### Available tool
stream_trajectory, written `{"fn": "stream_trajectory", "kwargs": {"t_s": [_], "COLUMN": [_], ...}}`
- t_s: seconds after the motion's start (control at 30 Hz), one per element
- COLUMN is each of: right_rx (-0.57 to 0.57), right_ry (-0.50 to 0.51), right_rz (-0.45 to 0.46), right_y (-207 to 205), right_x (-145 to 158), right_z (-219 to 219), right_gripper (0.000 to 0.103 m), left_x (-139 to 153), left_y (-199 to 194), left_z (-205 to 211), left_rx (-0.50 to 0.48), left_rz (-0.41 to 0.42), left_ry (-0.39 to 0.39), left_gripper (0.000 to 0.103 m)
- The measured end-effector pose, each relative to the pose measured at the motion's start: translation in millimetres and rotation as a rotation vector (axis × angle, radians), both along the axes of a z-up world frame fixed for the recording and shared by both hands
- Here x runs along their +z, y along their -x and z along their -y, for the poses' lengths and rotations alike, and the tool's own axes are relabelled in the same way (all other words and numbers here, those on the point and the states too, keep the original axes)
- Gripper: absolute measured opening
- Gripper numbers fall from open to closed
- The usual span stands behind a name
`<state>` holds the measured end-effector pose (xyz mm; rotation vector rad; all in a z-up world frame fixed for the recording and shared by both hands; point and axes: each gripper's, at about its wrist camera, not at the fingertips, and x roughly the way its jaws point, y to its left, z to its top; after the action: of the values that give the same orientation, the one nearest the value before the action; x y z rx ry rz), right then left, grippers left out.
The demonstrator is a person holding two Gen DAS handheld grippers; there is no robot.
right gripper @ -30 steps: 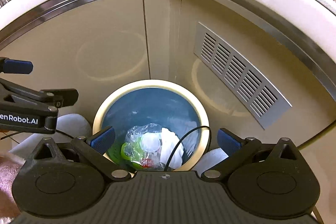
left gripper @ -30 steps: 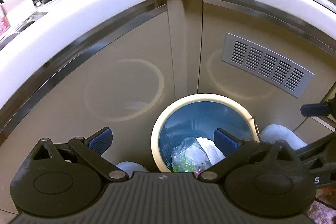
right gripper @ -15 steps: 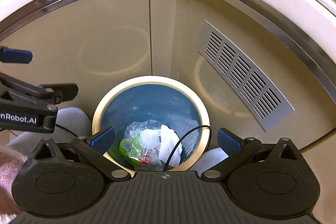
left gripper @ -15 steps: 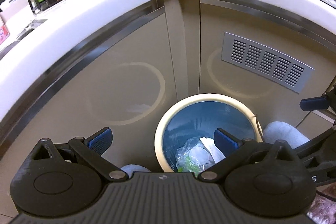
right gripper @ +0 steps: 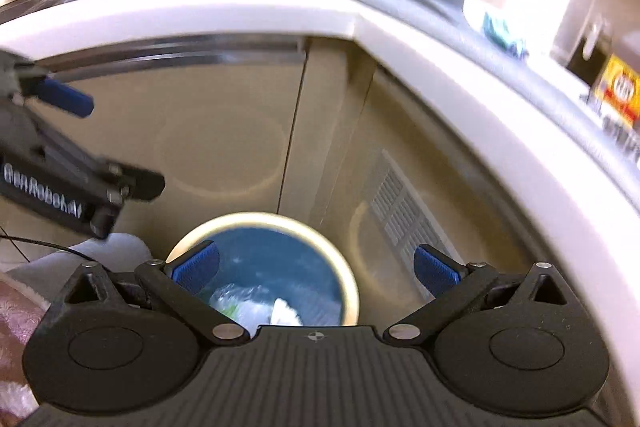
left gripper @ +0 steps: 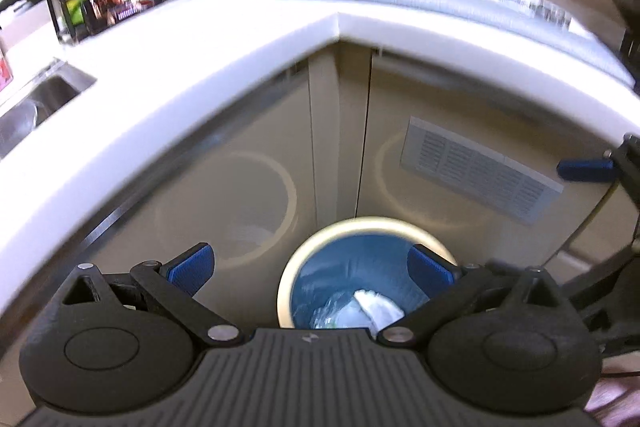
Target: Collect trash
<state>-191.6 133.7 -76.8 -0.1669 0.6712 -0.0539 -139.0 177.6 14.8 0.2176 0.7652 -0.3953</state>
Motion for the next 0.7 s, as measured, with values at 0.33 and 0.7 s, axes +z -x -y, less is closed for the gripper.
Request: {"fn": "stream_trajectory", "kwargs": {"t_s": [0.33, 0.7], "right_rx": [-0.073, -0.679], "right_ry": [0.098, -0.199], "right_rz": [0.149, 0.353], "right_y": [-2, -70], "right_x": [47, 101], "right_z": [46, 247], "right_gripper": [0.103, 0.103], "left_x": [70, 94], "left_y": [-29, -66], "left_z": [-15, 7], "left_rx": [0.089, 0.084], "left_rz": [0.124, 0.082], "left_ry": [0.105, 0.127], "left_gripper": [0.103, 0.103]}}
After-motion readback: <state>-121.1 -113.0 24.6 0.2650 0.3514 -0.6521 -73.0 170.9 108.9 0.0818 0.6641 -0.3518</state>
